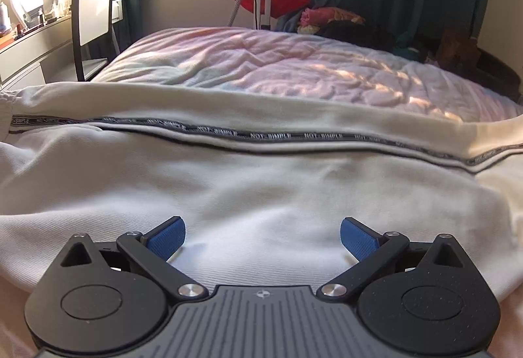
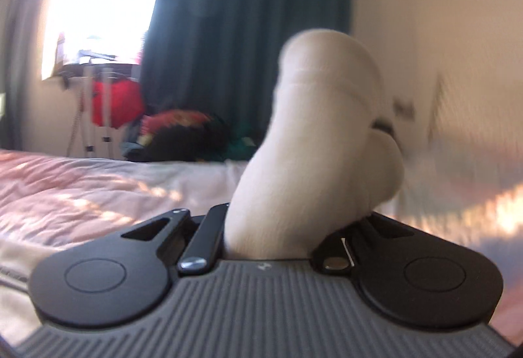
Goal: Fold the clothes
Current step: 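Carry the cuff with the right gripper and lay it beside the waistband, then open the right gripper and release the cuff onto the folded pants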
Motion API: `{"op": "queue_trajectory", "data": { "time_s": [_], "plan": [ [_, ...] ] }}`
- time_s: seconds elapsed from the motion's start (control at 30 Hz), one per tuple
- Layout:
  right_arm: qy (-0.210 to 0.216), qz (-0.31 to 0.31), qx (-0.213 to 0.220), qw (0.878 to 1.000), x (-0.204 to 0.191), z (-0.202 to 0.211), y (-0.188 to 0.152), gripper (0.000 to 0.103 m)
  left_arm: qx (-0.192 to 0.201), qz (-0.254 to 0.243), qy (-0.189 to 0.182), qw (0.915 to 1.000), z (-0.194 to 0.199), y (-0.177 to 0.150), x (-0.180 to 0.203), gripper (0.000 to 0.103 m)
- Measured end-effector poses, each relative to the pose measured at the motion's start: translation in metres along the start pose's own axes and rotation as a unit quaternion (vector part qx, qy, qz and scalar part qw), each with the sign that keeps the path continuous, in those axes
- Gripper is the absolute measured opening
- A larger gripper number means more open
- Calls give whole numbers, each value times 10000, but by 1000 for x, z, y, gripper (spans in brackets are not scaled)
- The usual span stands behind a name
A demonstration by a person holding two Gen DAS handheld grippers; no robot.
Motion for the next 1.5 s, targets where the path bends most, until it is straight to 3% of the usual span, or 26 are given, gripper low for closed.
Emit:
{"op": "queue_trajectory", "data": {
  "time_s": [0.07, 0.17, 0.3, 0.37, 0.47, 0.53, 0.6, 0.67, 0.73, 0.77, 0.87, 0.93, 1.03, 1.17, 1.33, 1.4, 1.5],
  "plan": [
    [350, 437, 117, 9984, -42, 4, 3, 15, 143, 125, -27, 9998, 9, 5, -6, 102],
    [1106, 1098, -73, 9877, -113, 8, -24, 15, 242, 338, -73, 9991, 18, 9, -15, 102],
    [2180, 1981, -1117, 9491, -196, 3, -99, 14, 233, 582, -30, 9980, 20, 10, -29, 102],
    [2305, 2459, -1453, 9302, -219, 5, -129, 15, 204, 733, -13, 9971, 20, 11, -37, 102],
    [2179, 2584, -1330, 9317, -216, 0, -128, 16, 147, 1048, -88, 9943, 18, 14, -47, 102],
    [2199, 2371, -1191, 9388, -209, 1, -116, 16, 144, 1216, -153, 9924, 16, 17, -51, 102],
    [2340, 2373, -859, 9389, -211, 11, -105, 17, 146, 1316, -181, 9910, 13, 19, -53, 102],
    [2601, 2305, -811, 9342, -226, 23, -99, 17, 134, 1360, -183, 9905, 9, 19, -54, 102],
    [2881, 2060, -1271, 9265, -231, 9, -104, 27, 89, 1384, -169, 9902, 6, 19, -55, 102],
    [3016, 1935, -1494, 9215, -233, 3, -105, 27, 76, 1416, -173, 9897, 5, 18, -56, 102],
    [3302, 1641, -1655, 9147, -225, -7, -91, 37, 100, 1544, -225, 9877, 6, 19, -60, 102],
    [3302, 1133, -1788, 9199, -206, 3, -87, 59, 167, 1604, -251, 9866, 9, 21, -63, 102],
    [3285, 366, -1977, 9229, -178, 17, -82, 77, 194, 1677, -303, 9852, 13, 22, -67, 102],
    [3230, -660, -2210, 9178, -140, 36, -75, 77, 238, 1743, -593, 9826, 23, 22, -66, 102],
    [3109, -1937, -2466, 8972, -93, 59, -65, 77, 344, 1393, -1267, 9815, 38, 16, -40, 100],
    [2869, -2842, -2470, 8809, -65, 51, -75, 79, 359, 1153, -1590, 9799, 43, 12, -24, 98],
    [3026, -4624, -2451, 7966, -32, 33, -101, 79, 369, 766, -1987, 9764, 48, 5, 1, 94]
  ]
}}
Point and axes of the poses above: each gripper's, at about its wrist camera, not at the fingertips, and z roughly against the way its jaws point, x to its right, y to its top, the point moved 5 cm from there along -z, roughly the way its jaws point, and after that the axes turned 15 degrees about y, right-handed, at the moved point
